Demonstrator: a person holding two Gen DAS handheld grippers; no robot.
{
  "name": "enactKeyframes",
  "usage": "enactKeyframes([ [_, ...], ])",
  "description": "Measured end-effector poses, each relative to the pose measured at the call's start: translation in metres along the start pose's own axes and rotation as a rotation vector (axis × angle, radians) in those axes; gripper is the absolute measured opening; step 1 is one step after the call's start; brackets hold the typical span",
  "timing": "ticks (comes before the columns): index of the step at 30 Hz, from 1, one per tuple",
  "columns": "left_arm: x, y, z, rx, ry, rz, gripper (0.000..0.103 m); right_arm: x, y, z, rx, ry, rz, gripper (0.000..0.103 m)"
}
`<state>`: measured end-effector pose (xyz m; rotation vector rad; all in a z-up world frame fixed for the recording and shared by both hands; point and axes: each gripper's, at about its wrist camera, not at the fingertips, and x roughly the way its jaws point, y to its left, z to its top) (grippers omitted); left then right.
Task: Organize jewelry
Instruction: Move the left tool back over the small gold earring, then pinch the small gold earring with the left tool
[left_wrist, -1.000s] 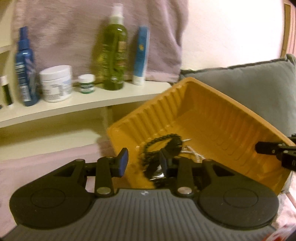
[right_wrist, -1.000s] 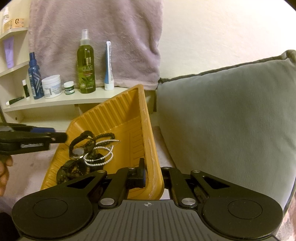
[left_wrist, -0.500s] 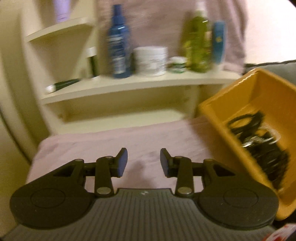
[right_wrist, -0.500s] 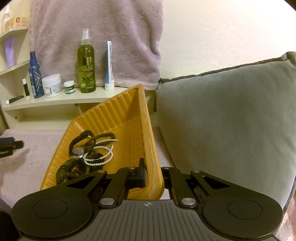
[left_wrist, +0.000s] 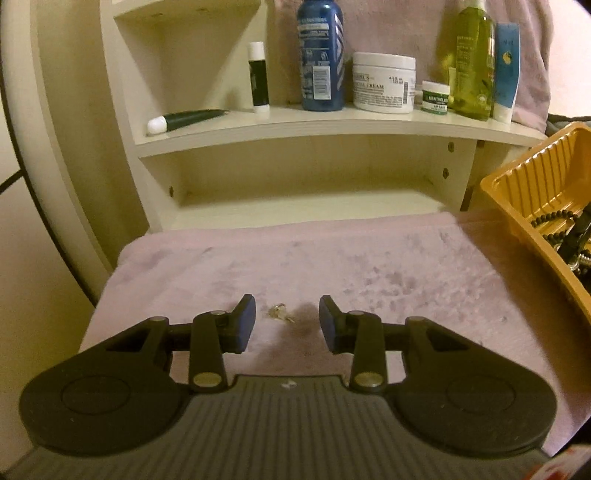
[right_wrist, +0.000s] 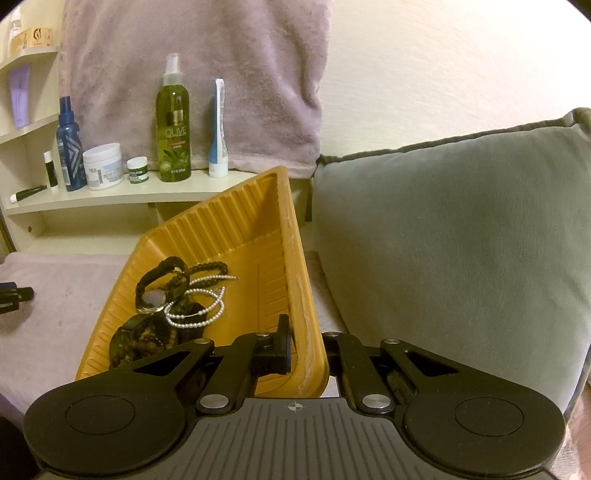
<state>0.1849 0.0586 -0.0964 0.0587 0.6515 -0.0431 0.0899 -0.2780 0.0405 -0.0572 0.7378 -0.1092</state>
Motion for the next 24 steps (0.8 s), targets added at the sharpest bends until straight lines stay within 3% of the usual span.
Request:
enactKeyframes([
  [9,0.012,0.004,0.001,-0.028,0.019,0.020,0.019,0.001,0.000,-0.001,0.000,0.004,-0.004,0.005],
  [12,0.013,0.002,0.001,-0.013,0.024,0.018,0.008,0.001,-0.001,-0.001,0.000,0.003,-0.004,0.005],
  [24,-0.007,-0.006,0.011,-0.025,0.007,-0.013,0.008,0.001,-0.001,-0.001,0.002,-0.002,0.001,0.005],
])
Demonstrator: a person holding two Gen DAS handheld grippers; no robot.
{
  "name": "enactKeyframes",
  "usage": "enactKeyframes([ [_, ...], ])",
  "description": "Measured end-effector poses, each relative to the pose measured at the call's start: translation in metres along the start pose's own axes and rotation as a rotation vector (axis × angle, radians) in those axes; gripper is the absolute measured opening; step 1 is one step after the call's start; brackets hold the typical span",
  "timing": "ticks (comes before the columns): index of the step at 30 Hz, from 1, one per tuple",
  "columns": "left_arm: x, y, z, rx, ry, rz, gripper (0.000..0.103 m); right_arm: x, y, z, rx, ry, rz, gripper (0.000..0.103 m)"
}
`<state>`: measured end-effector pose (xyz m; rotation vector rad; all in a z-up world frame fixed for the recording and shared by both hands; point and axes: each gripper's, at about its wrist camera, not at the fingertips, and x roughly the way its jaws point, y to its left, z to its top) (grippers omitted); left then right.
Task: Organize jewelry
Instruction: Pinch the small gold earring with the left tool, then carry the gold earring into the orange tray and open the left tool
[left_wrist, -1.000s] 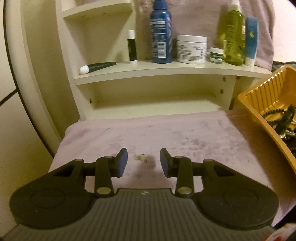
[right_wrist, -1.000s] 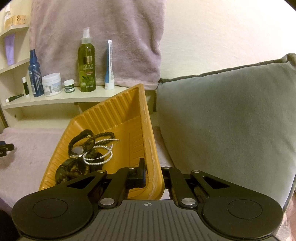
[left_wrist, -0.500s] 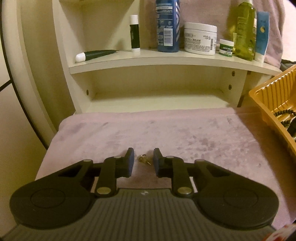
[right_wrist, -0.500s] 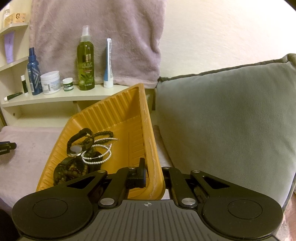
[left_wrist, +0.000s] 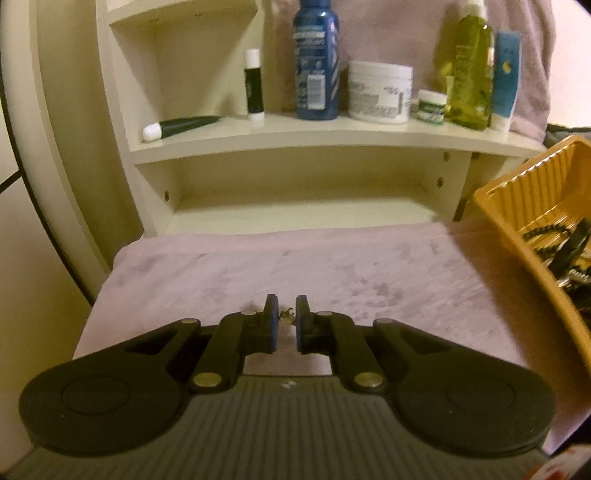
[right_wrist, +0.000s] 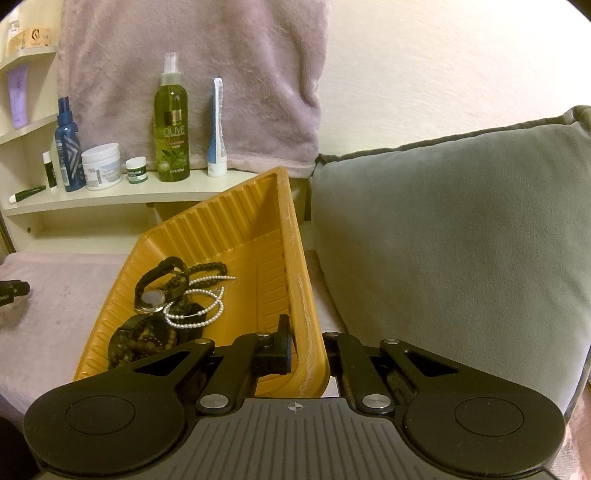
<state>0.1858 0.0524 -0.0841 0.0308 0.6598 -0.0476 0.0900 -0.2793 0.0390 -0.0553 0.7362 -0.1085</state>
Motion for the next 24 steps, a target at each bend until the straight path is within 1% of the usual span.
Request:
enactKeyframes([
  [7,-0.015,-0.017,0.012,0.003,-0.030,-0.049,0.008,-0.002,0.000,-0.001,0.004,-0.005,0.006,0.005],
  [12,-0.027,-0.033,0.025,0.009,-0.060,-0.105,0.008,-0.002,0.000,-0.001,0.008,-0.005,0.007,0.005],
  [17,-0.041,-0.061,0.041,0.029,-0.089,-0.201,0.008,0.004,-0.013,-0.006,0.048,0.000,0.030,0.005],
  [24,-0.053,-0.122,0.053,0.099,-0.088,-0.370,0.008,0.022,-0.031,-0.016,0.110,0.036,0.077,0.005],
])
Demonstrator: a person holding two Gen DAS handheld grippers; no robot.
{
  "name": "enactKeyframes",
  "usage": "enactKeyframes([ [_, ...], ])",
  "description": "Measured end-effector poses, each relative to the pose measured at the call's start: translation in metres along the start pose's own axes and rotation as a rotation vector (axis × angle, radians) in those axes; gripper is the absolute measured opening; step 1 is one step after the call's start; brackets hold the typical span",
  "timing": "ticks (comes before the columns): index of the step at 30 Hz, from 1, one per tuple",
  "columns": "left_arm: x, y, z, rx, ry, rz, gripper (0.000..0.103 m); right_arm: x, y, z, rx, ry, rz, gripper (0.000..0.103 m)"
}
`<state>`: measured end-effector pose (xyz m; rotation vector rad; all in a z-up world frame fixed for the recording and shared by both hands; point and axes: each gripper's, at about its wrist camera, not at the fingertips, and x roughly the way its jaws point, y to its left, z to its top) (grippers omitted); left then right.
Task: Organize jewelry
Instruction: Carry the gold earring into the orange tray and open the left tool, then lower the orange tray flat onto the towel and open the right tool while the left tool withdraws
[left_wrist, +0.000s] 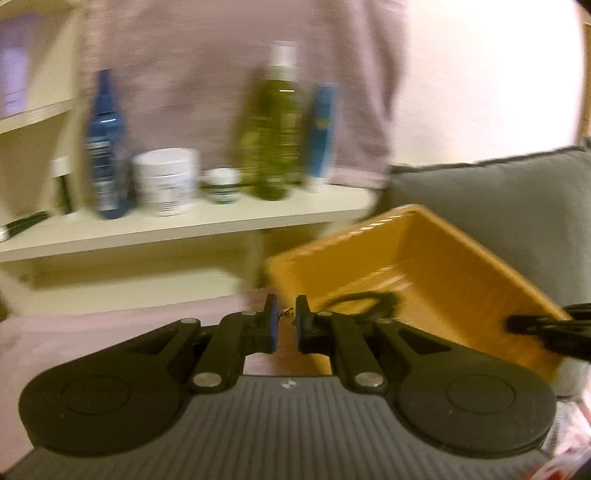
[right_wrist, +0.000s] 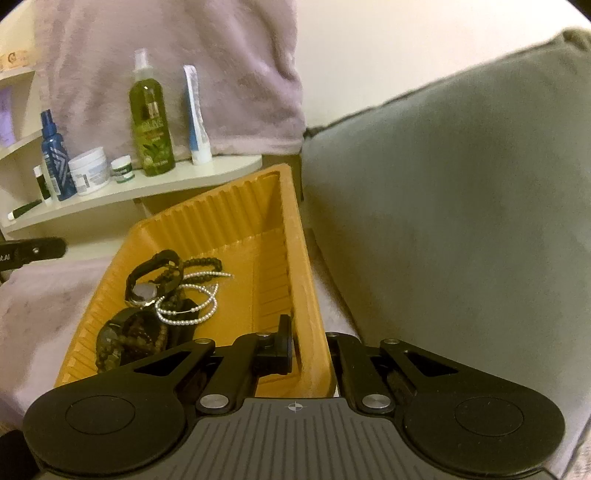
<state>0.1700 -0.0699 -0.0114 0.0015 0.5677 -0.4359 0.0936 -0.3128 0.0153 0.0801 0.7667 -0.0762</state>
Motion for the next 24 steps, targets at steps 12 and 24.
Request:
enactKeyframes([
  [12,0.036,-0.060,-0.002,0.133,0.096,-0.094,0.008,0.024,-0.024,-0.004,0.082,0.016,0.083,0.005],
  [24,0.026,-0.056,0.000,0.120,0.075,-0.040,0.027,0.017,-0.039,-0.010,0.177,-0.010,0.115,0.007],
])
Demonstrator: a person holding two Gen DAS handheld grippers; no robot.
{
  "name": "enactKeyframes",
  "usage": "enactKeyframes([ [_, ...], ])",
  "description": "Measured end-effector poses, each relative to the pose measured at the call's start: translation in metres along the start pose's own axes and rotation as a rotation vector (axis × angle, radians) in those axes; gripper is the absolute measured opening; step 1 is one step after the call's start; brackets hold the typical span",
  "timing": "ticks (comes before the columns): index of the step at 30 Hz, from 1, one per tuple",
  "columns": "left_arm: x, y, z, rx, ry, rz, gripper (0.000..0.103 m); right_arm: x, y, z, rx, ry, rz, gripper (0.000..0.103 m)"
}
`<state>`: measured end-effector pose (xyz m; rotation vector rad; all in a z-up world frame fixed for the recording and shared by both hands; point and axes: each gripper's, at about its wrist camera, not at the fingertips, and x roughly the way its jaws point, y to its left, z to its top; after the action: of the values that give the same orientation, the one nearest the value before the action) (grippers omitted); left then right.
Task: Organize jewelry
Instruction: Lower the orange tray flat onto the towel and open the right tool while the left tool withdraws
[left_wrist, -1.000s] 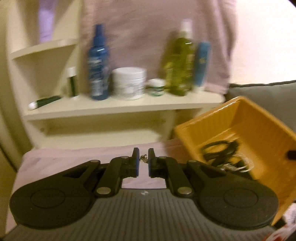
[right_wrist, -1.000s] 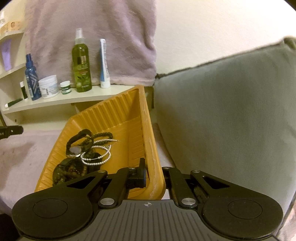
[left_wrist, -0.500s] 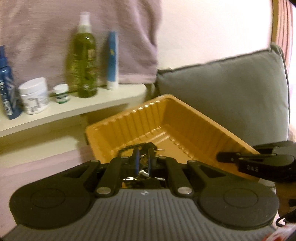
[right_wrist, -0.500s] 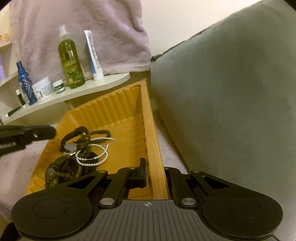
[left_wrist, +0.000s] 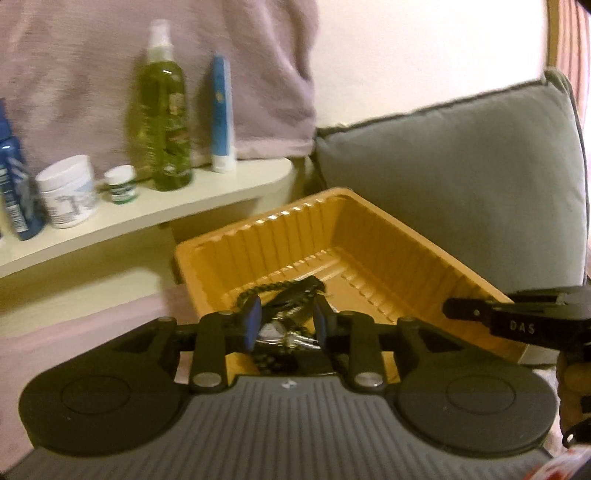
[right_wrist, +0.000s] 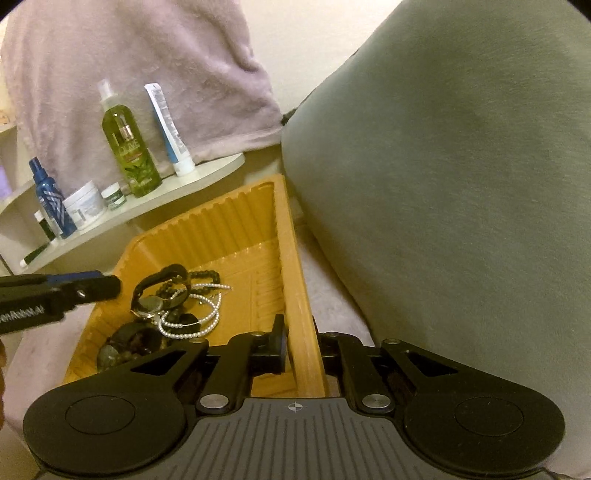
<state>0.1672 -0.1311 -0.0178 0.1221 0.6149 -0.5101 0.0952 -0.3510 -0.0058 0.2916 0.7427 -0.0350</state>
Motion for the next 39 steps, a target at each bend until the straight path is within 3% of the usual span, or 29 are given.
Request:
enactKeyframes([
  [5,-0.021,0.016,-0.003,-0.057,-0.021,0.041,0.032,-0.006,0.001,-0.005,0.002,-0.007,-0.004,0.009],
  [9,-0.036,0.027,-0.010,-0.104,-0.028,0.077,0.035,-0.016,-0.002,-0.008,0.017,-0.020,-0.013,0.026],
  [14,-0.056,0.041,-0.024,-0.171,-0.025,0.129,0.044,-0.035,-0.004,-0.009,0.019,-0.055,-0.040,0.037],
  [16,-0.064,0.045,-0.028,-0.198,-0.026,0.146,0.050,-0.044,-0.002,-0.008,0.023,-0.067,-0.044,0.044],
  [18,-0.072,0.047,-0.033,-0.223,-0.028,0.163,0.061,-0.054,0.002,-0.006,0.025,-0.083,-0.055,0.066],
  [21,-0.085,0.050,-0.039,-0.243,-0.025,0.187,0.077,-0.068,0.018,-0.001,0.023,-0.090,-0.062,0.082],
  [23,-0.095,0.050,-0.045,-0.256,-0.026,0.213,0.090,-0.075,0.030,0.001,0.009,-0.074,-0.056,0.084],
  [28,-0.116,0.049,-0.055,-0.273,-0.009,0.258,0.102,-0.080,0.056,-0.002,0.015,0.023,-0.016,0.085],
  [32,-0.131,0.046,-0.064,-0.289,0.027,0.236,0.102,-0.083,0.068,-0.011,0.022,0.093,0.023,0.086],
  [39,-0.154,0.039,-0.079,-0.354,0.081,0.221,0.102,-0.089,0.091,-0.020,-0.068,0.144,0.002,0.086],
])
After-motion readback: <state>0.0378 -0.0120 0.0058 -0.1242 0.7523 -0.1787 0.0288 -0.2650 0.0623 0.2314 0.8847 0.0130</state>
